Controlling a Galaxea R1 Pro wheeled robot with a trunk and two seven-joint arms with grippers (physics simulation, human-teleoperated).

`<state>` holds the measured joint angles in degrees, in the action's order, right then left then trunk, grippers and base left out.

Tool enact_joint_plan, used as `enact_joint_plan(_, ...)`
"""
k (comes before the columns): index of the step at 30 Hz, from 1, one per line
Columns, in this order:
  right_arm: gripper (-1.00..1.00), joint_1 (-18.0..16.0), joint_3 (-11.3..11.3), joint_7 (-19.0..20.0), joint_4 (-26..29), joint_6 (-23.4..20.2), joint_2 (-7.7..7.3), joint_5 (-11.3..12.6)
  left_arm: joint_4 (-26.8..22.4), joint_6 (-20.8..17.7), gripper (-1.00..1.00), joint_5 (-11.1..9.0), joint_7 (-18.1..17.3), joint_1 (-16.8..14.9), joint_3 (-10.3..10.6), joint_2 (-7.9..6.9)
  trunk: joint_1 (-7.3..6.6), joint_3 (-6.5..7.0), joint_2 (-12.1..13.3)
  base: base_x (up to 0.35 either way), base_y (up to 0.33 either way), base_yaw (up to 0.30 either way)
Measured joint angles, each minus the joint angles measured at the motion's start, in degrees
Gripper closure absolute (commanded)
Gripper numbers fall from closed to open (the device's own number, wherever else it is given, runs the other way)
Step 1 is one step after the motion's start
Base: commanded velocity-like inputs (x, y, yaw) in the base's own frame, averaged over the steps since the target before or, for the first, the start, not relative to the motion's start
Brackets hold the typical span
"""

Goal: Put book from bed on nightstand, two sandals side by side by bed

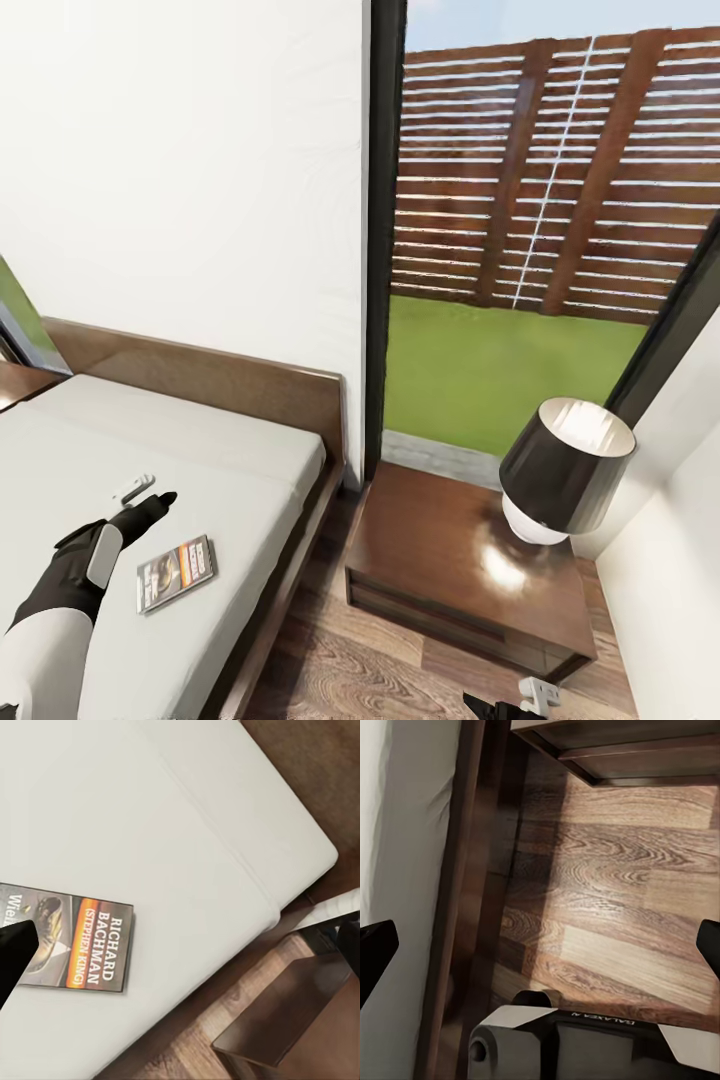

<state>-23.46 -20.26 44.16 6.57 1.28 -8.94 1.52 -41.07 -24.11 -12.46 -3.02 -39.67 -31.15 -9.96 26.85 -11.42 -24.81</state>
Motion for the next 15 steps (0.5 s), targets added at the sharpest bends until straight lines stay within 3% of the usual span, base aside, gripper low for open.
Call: enact_joint_plan(15, -1.0, -0.01, 0.0, -0.04, 0.0, 0.0, 0.04, 0.0, 0.0, 0.06, -1.0, 0.0, 0.0, 0.0, 0.0, 0.9, 0.0, -1.31, 0.0, 0.0, 0.0, 0.0)
